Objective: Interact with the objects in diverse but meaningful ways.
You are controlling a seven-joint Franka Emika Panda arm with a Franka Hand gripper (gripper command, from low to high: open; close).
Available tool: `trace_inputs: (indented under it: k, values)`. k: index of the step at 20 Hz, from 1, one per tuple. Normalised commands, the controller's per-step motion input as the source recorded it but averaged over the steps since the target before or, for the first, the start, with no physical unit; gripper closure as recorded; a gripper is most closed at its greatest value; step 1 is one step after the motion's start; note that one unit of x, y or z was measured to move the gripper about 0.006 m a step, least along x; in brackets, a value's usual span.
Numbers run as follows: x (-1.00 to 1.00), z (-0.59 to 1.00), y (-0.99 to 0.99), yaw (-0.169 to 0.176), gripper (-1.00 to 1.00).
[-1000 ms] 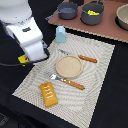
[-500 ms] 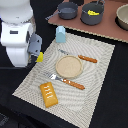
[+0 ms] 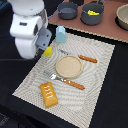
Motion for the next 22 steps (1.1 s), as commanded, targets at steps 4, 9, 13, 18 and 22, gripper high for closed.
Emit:
trace_inputs:
  k: [4, 9, 13, 18, 22]
  values:
    - [0.63, 0.18, 0.73, 0.0, 1.0]
    - [0.66, 0.1, 0.65, -0.001, 1.0]
    - [0.68, 0.0, 0.58, -0.012, 1.0]
    - [0.67, 0.0, 0.51, -0.03, 1.0]
    - [0.52, -0.07, 0.42, -0.033, 1.0]
